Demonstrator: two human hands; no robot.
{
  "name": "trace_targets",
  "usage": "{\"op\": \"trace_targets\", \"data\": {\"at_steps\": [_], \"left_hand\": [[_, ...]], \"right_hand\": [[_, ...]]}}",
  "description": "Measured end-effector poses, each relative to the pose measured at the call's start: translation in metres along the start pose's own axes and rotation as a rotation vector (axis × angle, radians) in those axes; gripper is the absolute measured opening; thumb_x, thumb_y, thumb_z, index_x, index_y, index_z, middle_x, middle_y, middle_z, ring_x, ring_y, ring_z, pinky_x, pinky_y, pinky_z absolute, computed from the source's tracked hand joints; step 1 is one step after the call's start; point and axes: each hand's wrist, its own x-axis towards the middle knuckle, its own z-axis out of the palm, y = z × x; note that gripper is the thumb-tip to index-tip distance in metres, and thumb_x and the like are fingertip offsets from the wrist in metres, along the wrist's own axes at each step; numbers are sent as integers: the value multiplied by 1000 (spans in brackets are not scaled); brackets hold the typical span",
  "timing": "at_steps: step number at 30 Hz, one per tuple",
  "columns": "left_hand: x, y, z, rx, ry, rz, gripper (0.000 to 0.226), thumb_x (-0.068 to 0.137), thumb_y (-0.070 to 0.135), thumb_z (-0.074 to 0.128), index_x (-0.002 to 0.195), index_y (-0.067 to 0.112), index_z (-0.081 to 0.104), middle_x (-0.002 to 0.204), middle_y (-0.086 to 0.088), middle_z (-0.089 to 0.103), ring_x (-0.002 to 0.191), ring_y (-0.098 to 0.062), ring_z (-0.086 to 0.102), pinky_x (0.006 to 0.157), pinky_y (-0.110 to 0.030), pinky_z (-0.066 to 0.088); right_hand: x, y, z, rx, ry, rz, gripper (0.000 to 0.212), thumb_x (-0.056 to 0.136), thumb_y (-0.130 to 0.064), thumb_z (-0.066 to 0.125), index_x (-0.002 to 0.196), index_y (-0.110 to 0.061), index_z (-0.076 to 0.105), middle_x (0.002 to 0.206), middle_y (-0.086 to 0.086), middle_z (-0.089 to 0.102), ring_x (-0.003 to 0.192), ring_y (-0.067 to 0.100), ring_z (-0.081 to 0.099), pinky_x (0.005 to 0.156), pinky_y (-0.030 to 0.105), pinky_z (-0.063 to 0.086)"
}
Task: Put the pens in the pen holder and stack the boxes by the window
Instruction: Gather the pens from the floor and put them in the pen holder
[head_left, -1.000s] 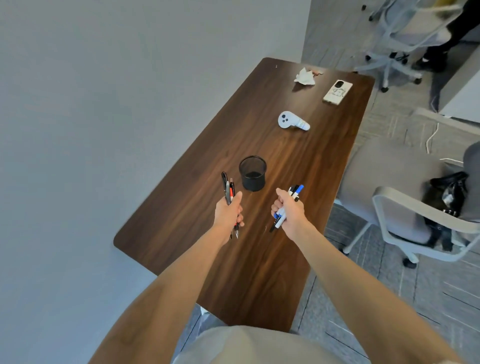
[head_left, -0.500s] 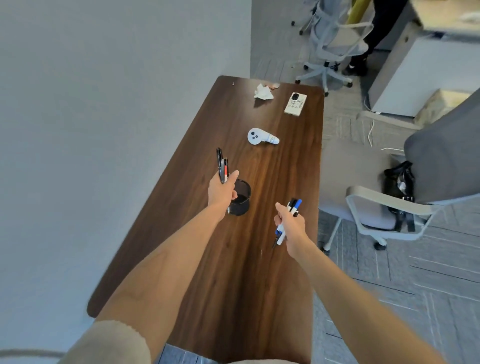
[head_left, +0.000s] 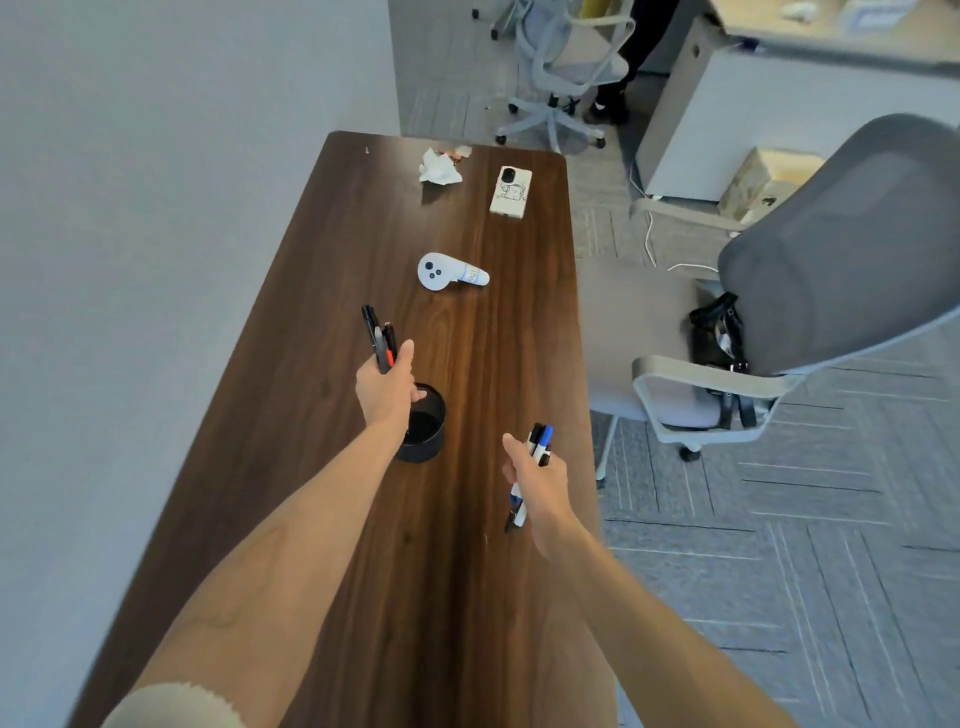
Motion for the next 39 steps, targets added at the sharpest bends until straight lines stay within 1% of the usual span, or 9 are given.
{"op": "trace_targets", "data": {"at_steps": [6, 12, 16, 18, 21, 24, 30, 36, 39], "left_hand": [[3, -7, 0, 15, -30, 48, 24, 94, 32, 64, 78, 16, 59, 59, -1, 58, 53, -11, 57, 72, -34, 61], [4, -12, -4, 75, -87, 88, 23, 93, 36, 63, 85, 15, 62, 65, -3, 63, 60, -13, 63, 76, -34, 62], [2, -18, -8, 147, -82, 109, 26, 96, 40, 58, 81, 19, 62, 66, -1, 67, 72, -15, 68, 92, -34, 50], [1, -19, -9, 164, -64, 105, 29, 97, 39, 55, 79, 17, 62, 69, -1, 68, 76, -15, 68, 93, -34, 45], [-1, -17, -11, 173, -48, 85, 32, 98, 39, 54, 88, 11, 66, 76, -1, 71, 76, -11, 68, 87, -30, 42], [-1, -14, -14, 207, -55, 125, 26, 98, 36, 54, 98, 13, 65, 79, 4, 72, 75, -7, 69, 85, -23, 49], [-4, -5, -22, 214, -41, 143, 22, 99, 30, 53, 105, 12, 65, 88, 2, 74, 85, -8, 70, 92, -25, 48], [-10, 11, -37, 205, -17, 151, 20, 99, 31, 50, 100, 19, 67, 96, 8, 74, 101, -8, 62, 102, -31, 42], [-6, 19, -53, 176, 4, 153, 18, 97, 28, 55, 101, 17, 68, 84, 22, 71, 97, -4, 61, 102, -33, 44]], "right_hand": [[6, 3, 4, -19, -42, 10, 25, 96, -35, 64, 81, -17, 53, 68, -1, 50, 62, 10, 48, 63, 26, 45], [8, 5, 7, -7, -50, 48, 23, 96, -35, 63, 93, -14, 53, 77, -1, 55, 69, 8, 53, 68, 26, 44], [6, 6, 10, 10, -75, 62, 22, 97, -34, 62, 94, -14, 52, 78, -4, 54, 69, 6, 51, 78, 31, 44], [6, 7, 11, 11, -84, 64, 22, 97, -33, 62, 93, -14, 53, 78, -4, 54, 70, 6, 51, 80, 32, 44], [6, 8, 13, 13, -89, 65, 22, 97, -33, 62, 93, -13, 53, 78, -3, 55, 70, 7, 52, 83, 35, 42], [5, 10, 13, 17, -91, 68, 23, 97, -34, 62, 92, -13, 53, 78, -2, 55, 69, 8, 52, 82, 34, 42], [-1, 7, 11, 8, -99, 48, 22, 97, -32, 62, 91, -13, 53, 78, -1, 55, 70, 9, 52, 81, 32, 43], [-8, -12, 22, 45, -99, 4, 24, 97, -36, 62, 90, -14, 55, 78, 0, 56, 74, 10, 55, 83, 33, 42], [-10, -32, 38, 27, -107, -54, 31, 98, -40, 59, 90, -11, 61, 84, -1, 61, 79, 10, 58, 89, 36, 41]]}}
